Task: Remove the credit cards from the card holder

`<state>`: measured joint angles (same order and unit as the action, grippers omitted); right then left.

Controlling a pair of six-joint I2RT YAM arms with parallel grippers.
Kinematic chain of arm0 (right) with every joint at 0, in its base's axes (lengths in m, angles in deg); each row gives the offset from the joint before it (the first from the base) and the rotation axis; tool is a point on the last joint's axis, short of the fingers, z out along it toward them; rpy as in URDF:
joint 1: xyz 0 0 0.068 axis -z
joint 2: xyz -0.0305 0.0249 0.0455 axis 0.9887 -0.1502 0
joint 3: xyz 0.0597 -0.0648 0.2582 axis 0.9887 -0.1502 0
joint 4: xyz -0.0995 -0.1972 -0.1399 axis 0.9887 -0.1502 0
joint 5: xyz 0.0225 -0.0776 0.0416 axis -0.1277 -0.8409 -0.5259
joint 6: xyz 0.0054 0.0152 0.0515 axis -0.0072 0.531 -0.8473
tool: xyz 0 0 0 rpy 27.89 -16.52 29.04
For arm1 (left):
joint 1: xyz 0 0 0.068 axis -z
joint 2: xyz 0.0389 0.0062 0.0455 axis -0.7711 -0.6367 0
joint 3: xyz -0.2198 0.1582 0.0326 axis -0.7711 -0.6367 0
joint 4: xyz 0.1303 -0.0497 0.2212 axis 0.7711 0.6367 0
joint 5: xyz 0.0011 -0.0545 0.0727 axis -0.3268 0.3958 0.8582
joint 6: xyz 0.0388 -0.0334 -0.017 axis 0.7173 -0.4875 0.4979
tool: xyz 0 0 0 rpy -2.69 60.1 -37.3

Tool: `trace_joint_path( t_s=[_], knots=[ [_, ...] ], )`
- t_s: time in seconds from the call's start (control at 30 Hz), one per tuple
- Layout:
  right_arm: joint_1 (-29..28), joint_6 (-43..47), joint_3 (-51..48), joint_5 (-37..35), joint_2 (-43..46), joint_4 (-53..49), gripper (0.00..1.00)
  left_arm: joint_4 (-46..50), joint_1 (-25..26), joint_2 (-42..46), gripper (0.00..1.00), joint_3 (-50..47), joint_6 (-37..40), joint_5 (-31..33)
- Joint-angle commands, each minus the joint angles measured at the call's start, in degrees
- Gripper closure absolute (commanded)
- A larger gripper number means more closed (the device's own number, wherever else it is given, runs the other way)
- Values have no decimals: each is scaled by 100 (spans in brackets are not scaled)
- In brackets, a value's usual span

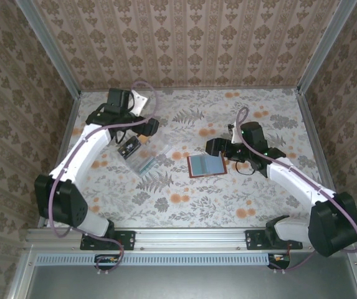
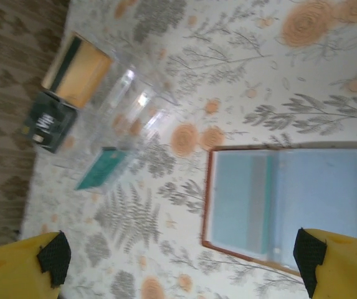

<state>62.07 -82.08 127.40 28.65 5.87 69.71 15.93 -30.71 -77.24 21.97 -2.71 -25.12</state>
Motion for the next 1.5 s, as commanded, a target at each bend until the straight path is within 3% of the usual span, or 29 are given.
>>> trace_joint_path(
  t_s=[0.0, 0.1, 0.23, 0.37, 0.6, 0.77, 0.93, 1.13, 1.23, 1.47],
  knots=[
    [-26, 469, 166, -626, -286, -454, 21, -994, -71, 306, 0, -526, -1281, -771],
    [-30, 613, 200, -803, -633, -573, 42, -1613, -59, 485, 9, -1055, -2178, -1276],
    [-41, 635, 192, -1021, -1105, -461, 55, -1741, 154, 423, 23, -1453, -3310, -1205],
    [-65, 718, 207, -1189, -1486, -415, 62, -1589, 532, 206, 33, -1599, -3853, -999],
    [-288, 690, 172, -1620, -1939, -500, 67, -2004, 1347, -27, 33, -1805, -4474, -557],
    [-471, 418, -74, -1576, -1898, -365, 71, -2233, 1634, -444, 37, -1924, -4842, -729],
    [-720, 13, -227, -1568, -1800, -250, 72, -2719, 1788, -912, 48, -2084, -5164, -1131],
    [-840, -120, -276, -1730, -1715, -317, 72, -2984, 2023, -1434, 52, -1973, -5278, -1464],
    [-840, 22, -134, -1951, -1599, -570, 64, -3019, 2092, -1585, 52, -1873, -5314, -1515],
    [-601, 400, 256, -2173, -1516, -1071, 59, -3025, 2187, -1724, 52, -1751, -5349, -1553]
  ],
)
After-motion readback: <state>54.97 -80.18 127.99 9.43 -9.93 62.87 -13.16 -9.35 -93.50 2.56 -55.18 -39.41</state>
